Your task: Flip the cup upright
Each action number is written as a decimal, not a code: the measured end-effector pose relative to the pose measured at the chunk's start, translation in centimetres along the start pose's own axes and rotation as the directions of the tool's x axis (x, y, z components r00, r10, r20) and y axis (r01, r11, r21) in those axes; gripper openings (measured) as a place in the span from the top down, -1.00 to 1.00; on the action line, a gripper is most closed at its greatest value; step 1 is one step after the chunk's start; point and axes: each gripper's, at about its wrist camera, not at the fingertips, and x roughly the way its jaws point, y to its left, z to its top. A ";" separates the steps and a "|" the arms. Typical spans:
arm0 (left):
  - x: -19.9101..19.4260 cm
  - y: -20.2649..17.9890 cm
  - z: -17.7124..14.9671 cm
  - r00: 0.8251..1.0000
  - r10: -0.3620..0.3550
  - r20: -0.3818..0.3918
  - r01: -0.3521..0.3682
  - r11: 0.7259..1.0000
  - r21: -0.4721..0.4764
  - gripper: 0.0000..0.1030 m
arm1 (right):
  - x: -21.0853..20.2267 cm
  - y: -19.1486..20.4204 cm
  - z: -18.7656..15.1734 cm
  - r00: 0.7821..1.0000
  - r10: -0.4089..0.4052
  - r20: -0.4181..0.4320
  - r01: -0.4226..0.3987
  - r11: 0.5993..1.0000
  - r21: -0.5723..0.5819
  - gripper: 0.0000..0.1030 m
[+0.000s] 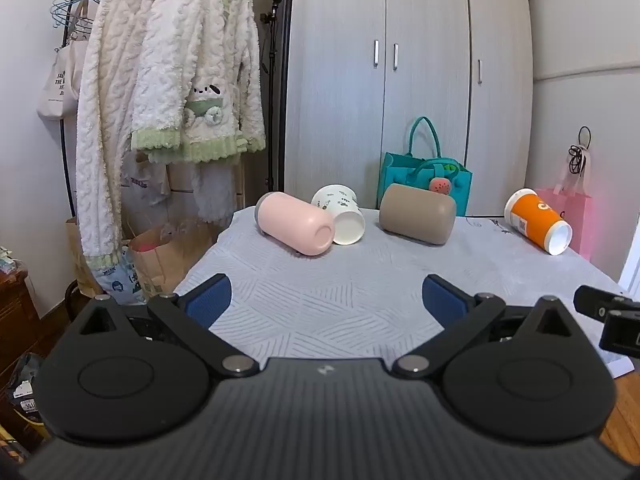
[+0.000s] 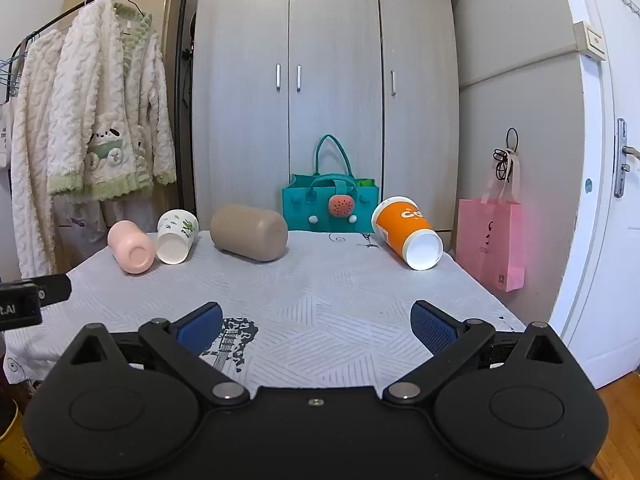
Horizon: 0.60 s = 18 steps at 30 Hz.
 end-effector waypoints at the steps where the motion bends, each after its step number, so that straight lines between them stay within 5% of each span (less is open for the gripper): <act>1: 0.1 -0.1 0.0 1.000 0.001 0.001 -0.001 1.000 0.005 -1.00 | 0.0 0.0 0.0 1.000 0.001 -0.001 -0.001 1.000 0.000 -0.98; 18: 0.6 0.3 -0.7 1.000 -0.003 -0.018 0.002 1.000 -0.029 -1.00 | 0.2 -0.6 -0.4 1.000 -0.014 -0.009 0.014 1.000 0.001 -0.98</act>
